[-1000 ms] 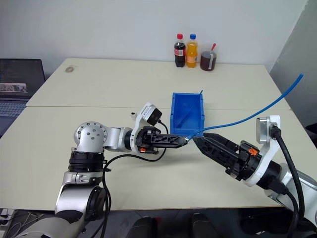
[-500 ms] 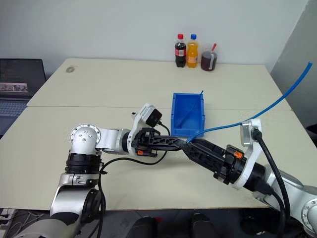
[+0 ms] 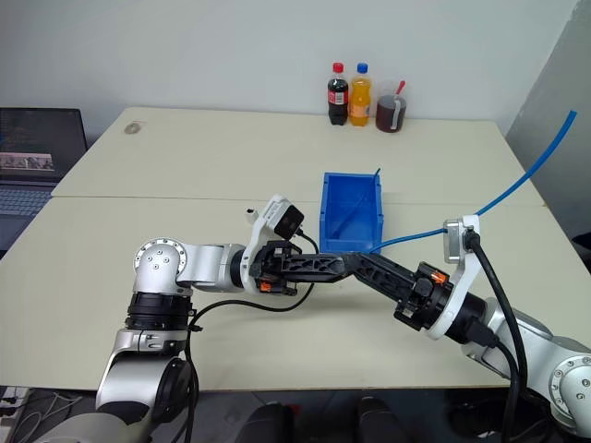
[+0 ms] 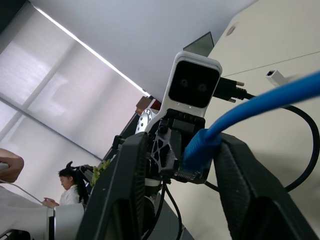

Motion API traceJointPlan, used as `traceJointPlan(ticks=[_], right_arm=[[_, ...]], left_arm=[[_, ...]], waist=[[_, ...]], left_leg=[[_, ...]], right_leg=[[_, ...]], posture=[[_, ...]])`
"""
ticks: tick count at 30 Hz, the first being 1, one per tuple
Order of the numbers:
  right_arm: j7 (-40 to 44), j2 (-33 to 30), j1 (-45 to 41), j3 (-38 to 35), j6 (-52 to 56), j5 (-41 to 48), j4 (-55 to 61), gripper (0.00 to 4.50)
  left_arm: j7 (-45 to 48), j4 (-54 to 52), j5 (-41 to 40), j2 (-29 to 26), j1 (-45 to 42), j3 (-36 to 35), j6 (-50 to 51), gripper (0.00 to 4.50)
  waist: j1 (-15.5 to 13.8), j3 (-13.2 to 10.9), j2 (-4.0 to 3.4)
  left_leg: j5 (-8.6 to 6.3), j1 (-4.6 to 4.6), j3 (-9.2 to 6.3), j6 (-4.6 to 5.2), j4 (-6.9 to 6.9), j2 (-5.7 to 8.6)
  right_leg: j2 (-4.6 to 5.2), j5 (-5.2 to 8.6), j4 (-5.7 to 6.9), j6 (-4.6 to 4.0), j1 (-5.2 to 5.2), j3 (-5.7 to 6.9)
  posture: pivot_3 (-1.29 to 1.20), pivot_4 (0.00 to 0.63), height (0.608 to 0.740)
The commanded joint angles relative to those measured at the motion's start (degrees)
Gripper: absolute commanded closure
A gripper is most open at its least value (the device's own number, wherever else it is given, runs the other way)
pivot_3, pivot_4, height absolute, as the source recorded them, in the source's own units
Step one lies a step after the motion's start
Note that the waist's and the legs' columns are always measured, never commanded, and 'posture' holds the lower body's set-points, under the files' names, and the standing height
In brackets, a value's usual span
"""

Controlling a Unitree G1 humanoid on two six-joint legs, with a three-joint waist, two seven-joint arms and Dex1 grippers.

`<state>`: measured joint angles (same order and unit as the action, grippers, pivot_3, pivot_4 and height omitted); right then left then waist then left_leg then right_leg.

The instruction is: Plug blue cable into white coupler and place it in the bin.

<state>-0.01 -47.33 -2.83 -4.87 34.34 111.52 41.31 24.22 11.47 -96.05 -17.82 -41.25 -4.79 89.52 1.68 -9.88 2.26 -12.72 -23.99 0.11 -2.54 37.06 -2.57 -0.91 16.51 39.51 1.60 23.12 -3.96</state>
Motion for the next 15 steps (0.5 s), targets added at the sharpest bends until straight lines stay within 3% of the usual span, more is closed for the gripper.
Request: traceJointPlan(ticks=[1, 4, 8, 10, 15], right_arm=[[1.3, 0.2, -0.8, -0.3, 0.9, 1.5, 1.1, 3.71], [1.9, 0.1, -1.1, -0.6, 1.5, 1.5, 0.5, 4.31], [2.8, -0.4, -1.2, -1.1, 2.6, 1.5, -0.3, 4.32], [2.4, -0.7, -1.7, -1.1, 3.0, 1.5, -0.7, 4.32], [1.7, -1.3, -5.2, -1.4, 4.3, 1.5, -3.4, 4.32]], left_arm=[[-2.1, -1.7, -2.7, -0.4, 0.5, 0.3, -2.5, 4.26], [-3.6, -2.5, -4.2, -0.5, 1.1, 0.8, -3.9, 4.26], [-4.9, -3.4, -5.4, -0.6, 1.8, 1.0, -5.8, 4.26], [-4.9, -4.2, -5.0, -0.7, 2.2, 0.8, -6.8, 3.56], [1.1, -5.6, 2.2, -3.5, 1.6, -1.0, -9.5, 2.6]], waist=[[0.0, 0.0, 0.0], [0.0, 0.0, 0.0], [0.0, 0.0, 0.0], [0.0, 0.0, -0.01], [0.1, 0.0, -0.02]], left_leg=[[0.0, 0.0, 0.01, 0.0, 0.0, 0.0], [0.0, 0.0, 0.0, 0.0, -0.01, 0.0], [0.0, -0.01, 0.01, 0.0, 0.0, 0.0], [0.0, 0.0, 0.01, 0.0, 0.0, 0.0], [0.0, 0.02, 0.05, 0.0, 0.0, 0.02]], right_leg=[[0.0, 0.0, -0.01, 0.0, 0.0, 0.0], [0.0, 0.0, -0.01, 0.0, 0.0, 0.0], [0.0, 0.0, -0.01, 0.0, 0.0, 0.0], [0.0, 0.0, -0.01, 0.0, 0.0, 0.0], [-0.01, 0.0, 0.0, -0.01, 0.01, 0.0]], posture=[[0.0, 0.15, 0.74], [0.0, 0.15, 0.74], [0.0, 0.15, 0.74], [0.0, 0.15, 0.74], [0.0, 0.15, 0.74]])
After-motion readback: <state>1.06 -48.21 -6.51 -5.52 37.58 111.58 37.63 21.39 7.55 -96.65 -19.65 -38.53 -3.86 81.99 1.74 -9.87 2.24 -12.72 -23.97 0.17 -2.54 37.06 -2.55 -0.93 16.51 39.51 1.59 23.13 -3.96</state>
